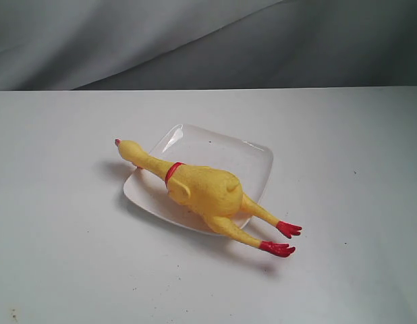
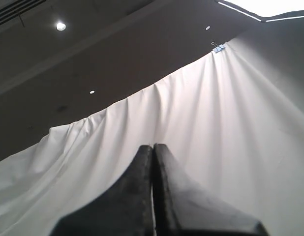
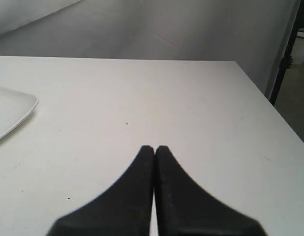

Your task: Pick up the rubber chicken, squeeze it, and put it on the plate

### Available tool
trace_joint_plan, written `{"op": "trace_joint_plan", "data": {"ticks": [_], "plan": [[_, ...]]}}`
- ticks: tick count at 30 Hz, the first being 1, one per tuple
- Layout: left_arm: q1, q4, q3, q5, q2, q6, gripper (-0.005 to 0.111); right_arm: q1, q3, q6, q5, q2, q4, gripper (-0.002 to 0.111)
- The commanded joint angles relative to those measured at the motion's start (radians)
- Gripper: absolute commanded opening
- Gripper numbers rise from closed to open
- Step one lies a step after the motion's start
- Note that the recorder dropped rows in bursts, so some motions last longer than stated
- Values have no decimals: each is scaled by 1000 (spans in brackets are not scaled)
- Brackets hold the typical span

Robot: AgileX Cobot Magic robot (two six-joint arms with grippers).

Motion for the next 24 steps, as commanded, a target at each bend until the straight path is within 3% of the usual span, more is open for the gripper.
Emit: {"op": "trace_joint_plan", "data": {"ticks": [1, 15, 18, 24], "plan": [[2, -4, 1, 8, -5, -6, 0, -6, 4, 0, -1, -4, -2, 0], [2, -53, 1, -1, -5, 19, 0, -6, 4, 0, -1, -4, -2, 0], [2, -389, 3, 23, -5, 259, 0, -6, 4, 0, -1, -4, -2, 0], [2, -1324, 3, 64, -5, 1112, 0, -6, 4, 0, -1, -4, -2, 0]]}}
